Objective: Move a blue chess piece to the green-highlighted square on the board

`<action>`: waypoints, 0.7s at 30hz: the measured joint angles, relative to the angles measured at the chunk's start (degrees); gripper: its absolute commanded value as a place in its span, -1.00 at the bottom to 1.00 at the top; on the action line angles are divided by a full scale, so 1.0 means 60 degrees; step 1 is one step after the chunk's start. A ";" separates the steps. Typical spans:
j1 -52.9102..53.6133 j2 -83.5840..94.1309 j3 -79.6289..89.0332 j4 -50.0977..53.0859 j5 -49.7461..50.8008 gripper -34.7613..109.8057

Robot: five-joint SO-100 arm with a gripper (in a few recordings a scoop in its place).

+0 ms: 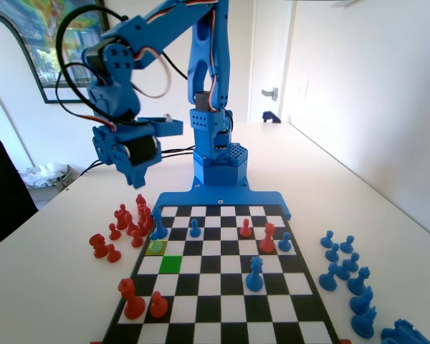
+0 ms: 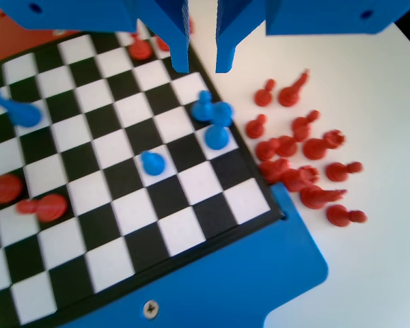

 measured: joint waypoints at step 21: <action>-0.0396 -0.2153 -0.0410 -0.2520 -0.1436 -0.39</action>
